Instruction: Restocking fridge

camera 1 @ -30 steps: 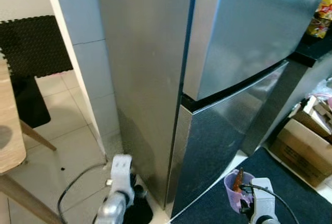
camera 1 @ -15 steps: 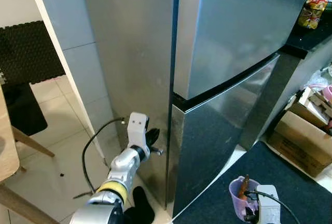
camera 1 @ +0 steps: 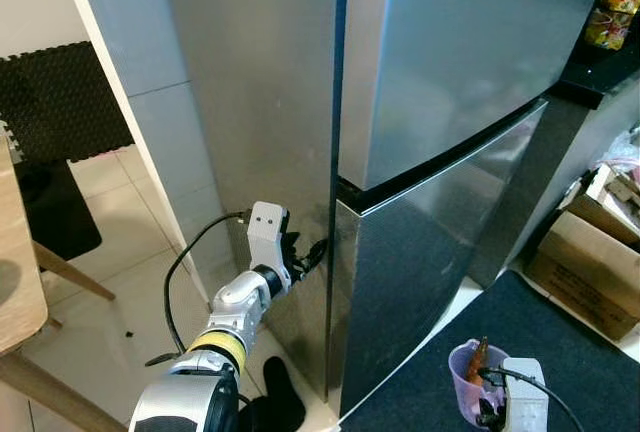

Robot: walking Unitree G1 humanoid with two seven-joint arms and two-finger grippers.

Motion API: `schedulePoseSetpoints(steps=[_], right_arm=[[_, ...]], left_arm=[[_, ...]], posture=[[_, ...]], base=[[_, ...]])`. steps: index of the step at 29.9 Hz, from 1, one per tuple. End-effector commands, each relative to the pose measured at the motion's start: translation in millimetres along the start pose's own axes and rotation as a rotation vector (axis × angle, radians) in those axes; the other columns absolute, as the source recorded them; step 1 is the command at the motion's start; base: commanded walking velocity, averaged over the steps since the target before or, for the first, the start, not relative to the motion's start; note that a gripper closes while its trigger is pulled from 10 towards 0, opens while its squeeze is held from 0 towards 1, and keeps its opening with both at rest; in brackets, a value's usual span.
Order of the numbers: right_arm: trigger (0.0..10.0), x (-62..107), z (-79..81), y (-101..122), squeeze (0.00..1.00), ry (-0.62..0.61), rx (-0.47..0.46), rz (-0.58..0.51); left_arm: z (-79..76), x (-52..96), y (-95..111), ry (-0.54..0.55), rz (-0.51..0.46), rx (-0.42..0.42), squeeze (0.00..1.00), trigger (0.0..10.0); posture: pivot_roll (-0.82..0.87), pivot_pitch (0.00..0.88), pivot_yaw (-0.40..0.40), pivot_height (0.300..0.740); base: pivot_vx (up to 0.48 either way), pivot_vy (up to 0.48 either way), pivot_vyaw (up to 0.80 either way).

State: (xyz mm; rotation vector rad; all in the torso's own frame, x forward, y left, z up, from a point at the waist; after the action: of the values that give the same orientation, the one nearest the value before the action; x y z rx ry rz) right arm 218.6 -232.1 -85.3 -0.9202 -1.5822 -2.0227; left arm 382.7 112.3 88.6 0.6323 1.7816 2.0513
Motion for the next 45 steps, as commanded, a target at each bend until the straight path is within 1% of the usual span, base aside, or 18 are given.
schedulePoseSetpoints(steps=[1,5,6,10,12,14,16,18,19,20,26,31,39,40,42,43,44,45], right_arm=[[10.0,2.0,-6.6,1.9,0.00,-0.014,0.002,-0.022],[10.0,3.0,-8.6,0.0,0.00,-0.019,-0.002,-0.021],[10.0,3.0,-8.6,0.0,0.00,-0.019,-0.002,-0.021],[10.0,4.4,-8.5,-5.1,0.00,-0.023,-0.010,-0.017],[10.0,4.6,-8.4,-5.8,0.00,-0.023,-0.011,-0.016],[10.0,4.9,-8.5,-6.7,0.00,-0.023,-0.013,-0.015],[10.0,5.3,-8.6,-7.9,0.00,-0.024,-0.014,-0.013],[10.0,5.3,-8.6,-7.9,0.00,-0.024,-0.014,-0.013],[10.0,5.4,-8.6,-8.2,0.00,-0.024,-0.014,-0.013],[10.0,5.5,-8.6,-8.6,0.00,-0.023,-0.012,-0.012],[10.0,5.2,-7.9,-8.3,0.00,-0.019,-0.006,-0.009],[10.0,4.6,-7.4,-6.6,0.00,-0.013,0.006,-0.009],[10.0,4.0,-10.3,-1.1,0.00,-0.017,0.020,-0.019],[10.0,4.1,-10.7,-0.9,0.00,-0.017,0.021,-0.019],[10.0,4.1,-10.8,-0.9,0.00,-0.017,0.022,-0.019],[10.0,4.3,-11.2,-0.9,0.00,-0.017,0.023,-0.019],[10.0,4.3,-11.2,-0.9,0.00,-0.017,0.023,-0.019],[10.0,4.5,-11.5,-1.2,0.00,-0.017,0.024,-0.019]], left_arm=[[-9.0,-6.4,6.2,-0.061,-0.010,-0.002,0.00,10.0],[-23.9,-7.2,4.5,-0.184,-0.007,-0.024,0.00,10.0],[-23.9,-7.2,4.5,-0.184,-0.007,-0.024,0.00,10.0],[-37.9,-4.6,0.1,-0.306,0.003,-0.058,0.00,10.0],[-39.5,-4.4,-0.1,-0.322,0.003,-0.057,0.00,10.0],[-41.0,-3.7,-0.5,-0.344,0.008,-0.082,0.00,10.0],[-37.8,-1.2,-2.7,-0.346,0.021,-0.107,0.00,10.0],[-37.8,-1.2,-2.7,-0.346,0.021,-0.107,0.00,10.0],[-36.9,-0.5,-3.2,-0.345,0.024,-0.111,0.26,10.0],[-29.6,3.6,-7.1,-0.324,0.043,-0.121,1.00,10.0],[-26.3,8.4,-10.7,-0.332,0.049,-0.101,1.00,10.0],[-31.7,10.2,-13.1,-0.361,0.038,-0.080,1.00,10.0],[-46.2,-0.6,-6.8,-0.344,0.003,-0.095,1.00,10.0],[-47.9,-1.9,-5.7,-0.344,-0.004,-0.087,0.46,10.0],[-48.9,-2.5,-5.1,-0.344,-0.008,-0.081,0.46,10.0],[-54.0,-4.9,-1.9,-0.362,-0.026,-0.055,0.00,10.0],[-54.0,-4.9,-1.9,-0.362,-0.026,-0.055,0.00,10.0],[-59.4,-6.7,0.7,-0.386,-0.040,-0.035,0.00,10.0]], posture=[[-0.11,0.048,-0.010,0.740],[-0.12,0.053,0.000,0.740],[-0.12,0.053,0.000,0.740],[-0.12,0.054,0.007,0.740],[-0.12,0.054,0.007,0.740],[-0.11,0.053,0.007,0.740],[-0.11,0.050,0.010,0.740],[-0.11,0.050,0.010,0.740],[-0.11,0.050,0.010,0.740],[-0.11,0.046,0.008,0.740],[-0.11,0.042,0.000,0.740],[-0.11,0.034,-0.011,0.740],[-0.12,0.029,-0.016,0.740],[-0.12,0.029,-0.016,0.740],[-0.12,0.029,-0.016,0.740],[-0.12,0.032,-0.016,0.740],[-0.12,0.032,-0.016,0.740],[-0.12,0.032,-0.016,0.740]], base=[[0.000,0.000,0.00],[0.000,0.000,0.00],[0.000,0.000,0.00],[0.000,0.000,0.00],[0.000,0.000,0.00],[0.000,0.000,0.00],[0.000,0.000,0.00],[0.000,0.000,0.00],[0.000,0.000,0.00],[0.000,0.000,0.00],[0.000,0.000,0.00],[0.000,0.000,0.00],[0.000,0.000,0.00],[0.000,0.000,0.00],[0.000,0.000,0.00],[0.000,0.000,0.00],[0.000,0.000,0.00],[0.000,0.000,0.00]])
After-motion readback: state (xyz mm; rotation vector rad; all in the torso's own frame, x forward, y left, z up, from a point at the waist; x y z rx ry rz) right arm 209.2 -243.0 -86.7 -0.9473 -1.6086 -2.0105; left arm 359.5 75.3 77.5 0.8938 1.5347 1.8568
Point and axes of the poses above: a point about 5 cm out from each wrist's last joint towards the gripper, its own x axis pointing back from the gripper into the wrist, its own y axis along the axis of the wrist's last joint, z = x × y, the point moved 3 cm from there along -x, pointing out of the wrist towards the gripper, and after that the axes turned 15 degrees about -x, right-handed, at the moved point
